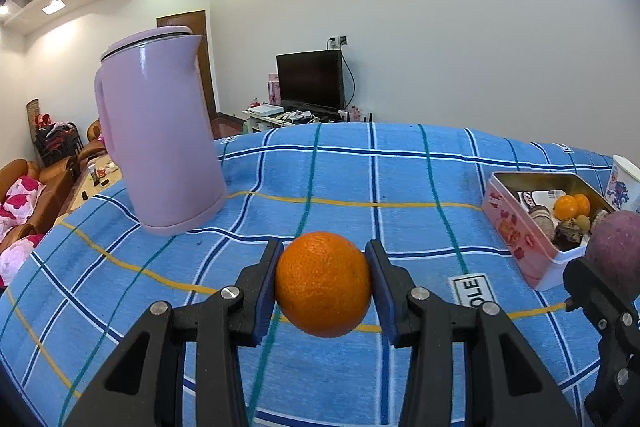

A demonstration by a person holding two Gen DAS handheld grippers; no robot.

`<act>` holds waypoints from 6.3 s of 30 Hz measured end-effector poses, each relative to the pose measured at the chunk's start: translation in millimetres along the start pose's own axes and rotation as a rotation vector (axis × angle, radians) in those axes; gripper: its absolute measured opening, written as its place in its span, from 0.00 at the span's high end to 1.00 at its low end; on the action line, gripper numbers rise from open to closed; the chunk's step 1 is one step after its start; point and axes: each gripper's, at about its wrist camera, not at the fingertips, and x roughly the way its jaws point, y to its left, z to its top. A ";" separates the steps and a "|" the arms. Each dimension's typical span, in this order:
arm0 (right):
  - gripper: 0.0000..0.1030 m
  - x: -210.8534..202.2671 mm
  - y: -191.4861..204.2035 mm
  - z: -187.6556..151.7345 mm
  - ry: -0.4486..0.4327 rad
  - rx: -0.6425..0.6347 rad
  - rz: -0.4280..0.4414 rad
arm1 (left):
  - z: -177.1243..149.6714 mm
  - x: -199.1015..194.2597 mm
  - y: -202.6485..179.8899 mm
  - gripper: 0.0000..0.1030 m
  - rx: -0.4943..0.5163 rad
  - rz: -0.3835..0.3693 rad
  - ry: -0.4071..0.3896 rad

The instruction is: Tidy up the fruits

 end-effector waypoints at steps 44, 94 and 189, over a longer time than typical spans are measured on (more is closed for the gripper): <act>0.48 -23.6 -185.7 -9.2 0.076 0.125 -0.261 | 22.3 -4.0 -181.3 0.57 0.128 -0.353 0.058; 0.00 57.9 -229.6 29.5 -0.063 0.343 0.071 | 48.6 52.5 -219.6 0.12 0.150 -0.231 -0.031; 0.00 -97.3 -149.0 -16.7 -0.334 0.137 -0.322 | -8.4 -55.4 -146.7 0.12 0.065 -0.154 -0.171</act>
